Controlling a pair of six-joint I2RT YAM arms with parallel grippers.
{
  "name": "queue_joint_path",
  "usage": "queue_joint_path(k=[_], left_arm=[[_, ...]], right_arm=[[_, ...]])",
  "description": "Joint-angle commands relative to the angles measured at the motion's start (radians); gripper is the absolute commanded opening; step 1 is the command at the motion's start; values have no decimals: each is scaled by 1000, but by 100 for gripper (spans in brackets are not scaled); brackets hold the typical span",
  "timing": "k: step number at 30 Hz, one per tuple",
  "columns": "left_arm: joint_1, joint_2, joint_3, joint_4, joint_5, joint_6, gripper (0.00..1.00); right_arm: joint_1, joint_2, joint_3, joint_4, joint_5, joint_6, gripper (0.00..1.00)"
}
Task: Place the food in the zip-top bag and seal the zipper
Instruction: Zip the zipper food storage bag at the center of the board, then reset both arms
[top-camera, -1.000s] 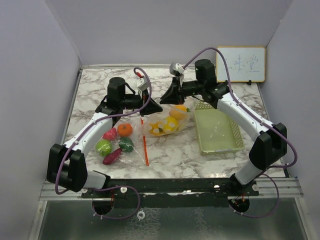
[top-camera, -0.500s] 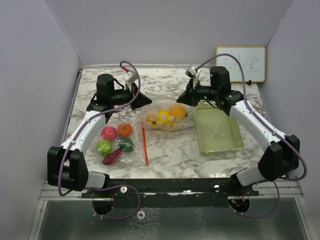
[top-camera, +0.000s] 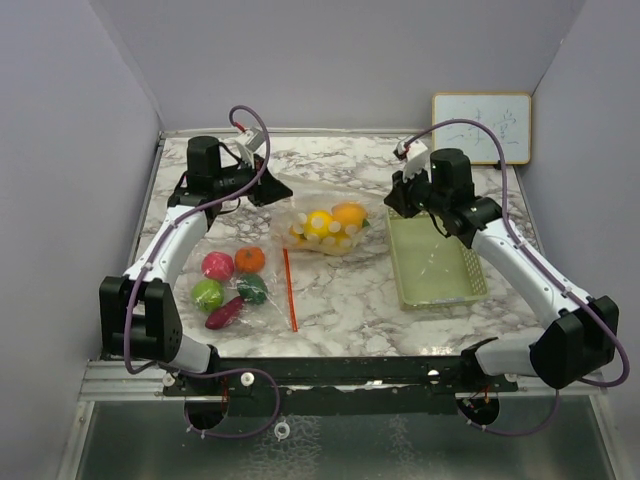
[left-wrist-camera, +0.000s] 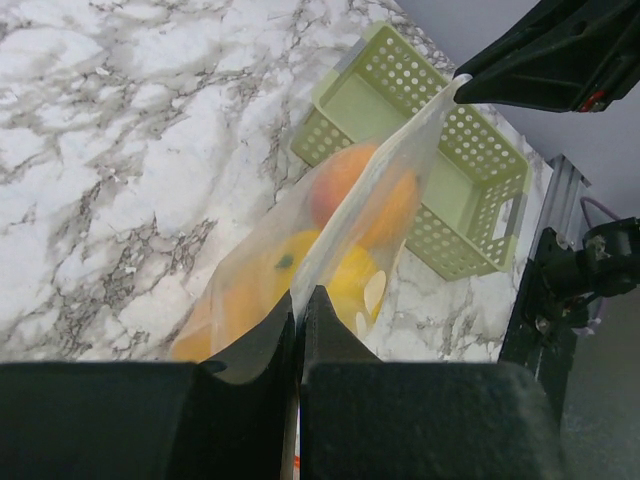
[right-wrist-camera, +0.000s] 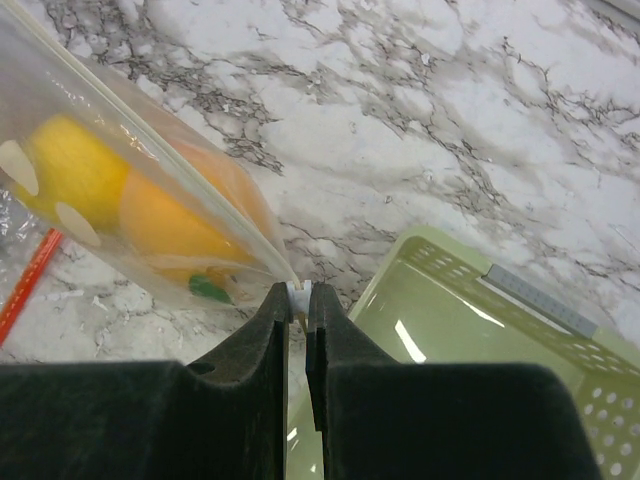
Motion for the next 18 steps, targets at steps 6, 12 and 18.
queue_joint_path(k=[6,12,18], left_arm=[[89,56,65,-71,-68,-91,0],[89,120,181,-239,-240,-132,74],[89,132,204,-315,-506,-219,99]], right_arm=[[-25,-27,16,-34,152,57,17],[-25,20,133,1,36,130,95],[-25,72,207,16,-17,172,100]])
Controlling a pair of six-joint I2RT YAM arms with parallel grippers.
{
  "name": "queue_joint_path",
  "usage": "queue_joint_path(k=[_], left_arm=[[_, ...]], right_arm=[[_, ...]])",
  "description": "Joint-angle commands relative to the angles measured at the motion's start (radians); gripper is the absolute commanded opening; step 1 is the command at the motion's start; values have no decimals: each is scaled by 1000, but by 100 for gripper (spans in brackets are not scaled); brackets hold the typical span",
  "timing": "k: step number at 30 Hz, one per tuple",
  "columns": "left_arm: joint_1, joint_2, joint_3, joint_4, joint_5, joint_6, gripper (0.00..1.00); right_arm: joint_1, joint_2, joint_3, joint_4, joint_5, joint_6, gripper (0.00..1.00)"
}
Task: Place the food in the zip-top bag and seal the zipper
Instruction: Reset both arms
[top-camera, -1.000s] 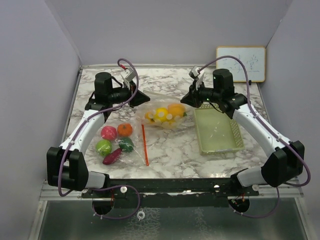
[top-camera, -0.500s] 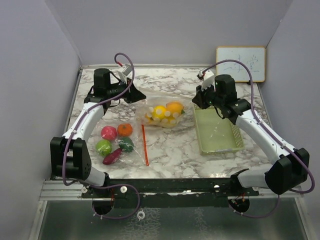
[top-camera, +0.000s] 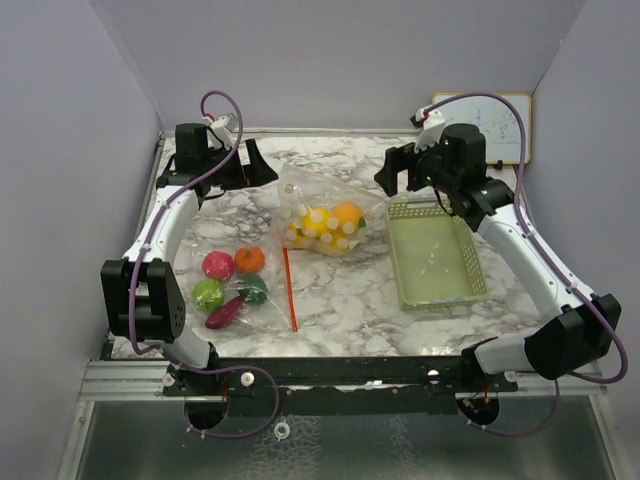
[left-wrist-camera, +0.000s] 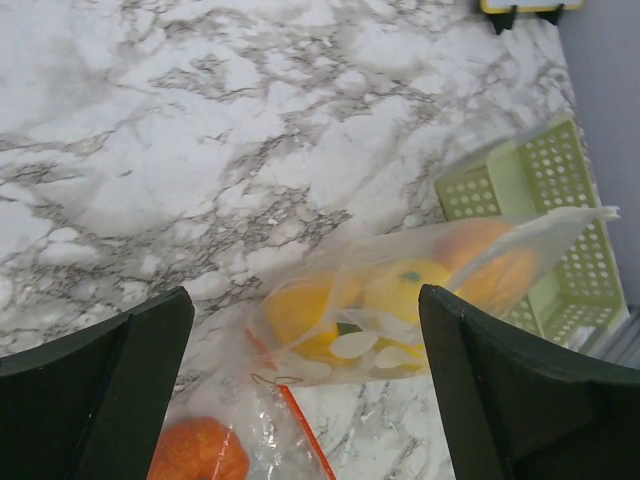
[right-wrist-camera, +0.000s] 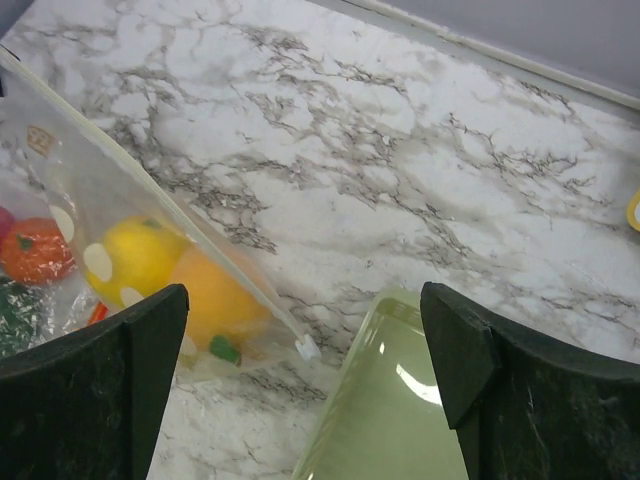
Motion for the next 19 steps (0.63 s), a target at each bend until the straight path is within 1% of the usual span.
queue_joint_path(k=[1,4,6,18,19], left_arm=[[-4,-2,20,-79,-264,-95,99],[-3,-11,20,-86,-346,-119,99],[-4,-11,20,-95,-371,-124,99],[-3,-18,20,-94,-373,-106,99],[-3,-17,40,-96,-369,-101,99]], right_arm=[[2,34,52,24,-50,48,100],[3,37,54,28,-54,53,100],[3,39,52,27,-52,52,100],[3,41,38,31,-32,55,100],[3,39,37,30,-29,55,100]])
